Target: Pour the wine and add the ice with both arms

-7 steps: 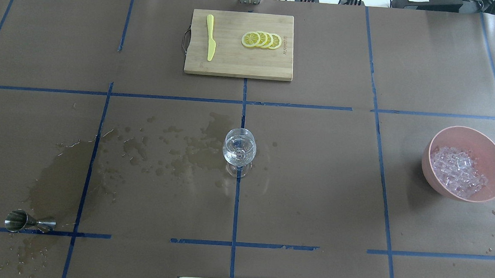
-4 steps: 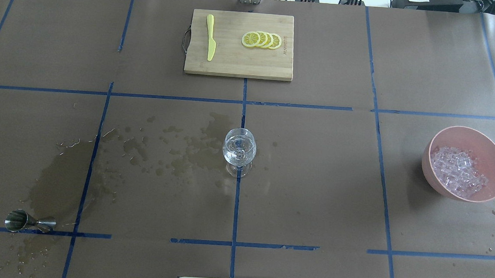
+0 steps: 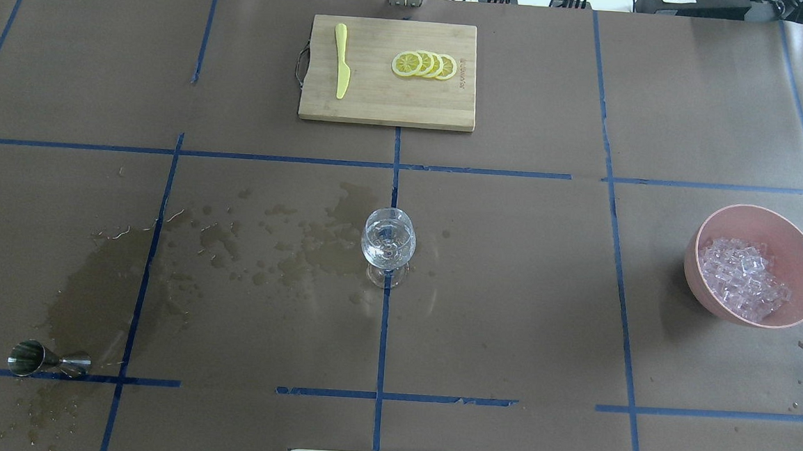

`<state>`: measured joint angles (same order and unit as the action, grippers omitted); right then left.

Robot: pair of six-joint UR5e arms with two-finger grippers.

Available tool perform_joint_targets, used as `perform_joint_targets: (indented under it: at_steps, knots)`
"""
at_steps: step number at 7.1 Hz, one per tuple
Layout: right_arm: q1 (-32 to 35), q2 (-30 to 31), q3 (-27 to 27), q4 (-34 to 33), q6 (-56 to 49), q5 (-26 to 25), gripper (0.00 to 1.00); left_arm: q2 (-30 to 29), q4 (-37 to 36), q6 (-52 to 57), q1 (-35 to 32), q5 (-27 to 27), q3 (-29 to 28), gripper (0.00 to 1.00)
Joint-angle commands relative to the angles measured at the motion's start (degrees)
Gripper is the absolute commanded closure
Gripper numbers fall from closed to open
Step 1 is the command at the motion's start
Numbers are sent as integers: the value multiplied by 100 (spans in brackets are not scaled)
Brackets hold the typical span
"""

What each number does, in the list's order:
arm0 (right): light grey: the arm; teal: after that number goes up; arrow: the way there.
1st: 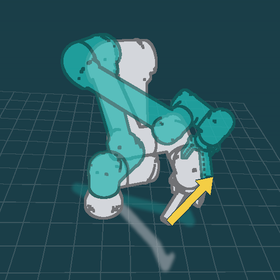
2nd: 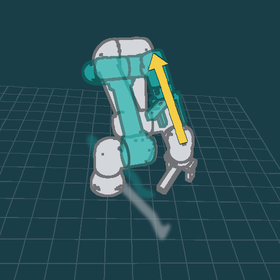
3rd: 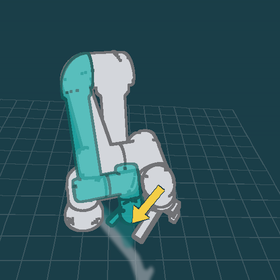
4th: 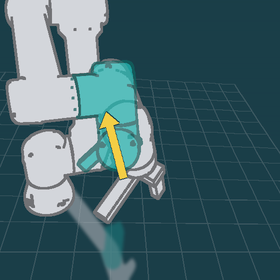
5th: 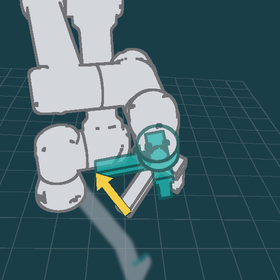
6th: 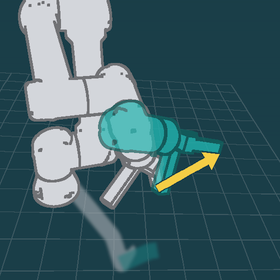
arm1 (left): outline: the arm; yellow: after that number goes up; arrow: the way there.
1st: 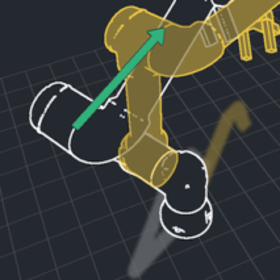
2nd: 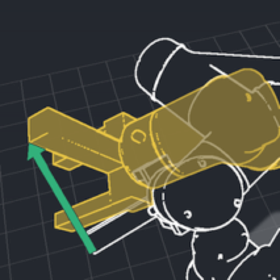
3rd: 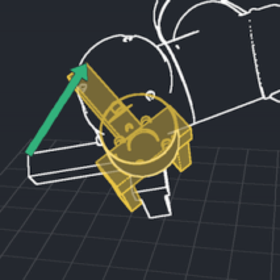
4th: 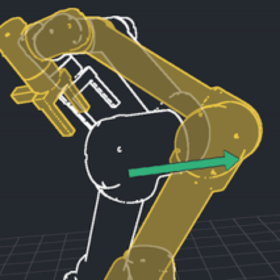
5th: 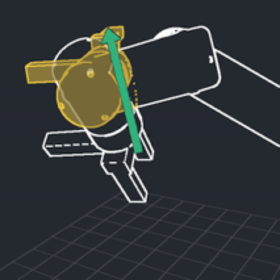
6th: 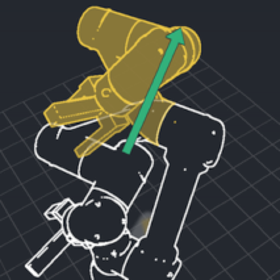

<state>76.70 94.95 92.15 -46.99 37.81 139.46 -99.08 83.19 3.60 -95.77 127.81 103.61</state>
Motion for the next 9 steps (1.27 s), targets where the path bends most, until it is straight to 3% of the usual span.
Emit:
perform_joint_targets:
  at_steps: [1,3,5,9]
  knots:
    - [-837,164,468,-3,707,-471,0,343,-1085,510,-21,24,272,0]
    - [-1533,497,1065,-55,1138,-1069,2,645,-980,589,-20,42,291,0]
    - [-2069,594,1077,-73,1386,-1402,9,688,-971,590,-21,42,300,0]
    - [-2089,771,1068,-249,1378,-1607,24,785,-971,590,-21,173,388,0]
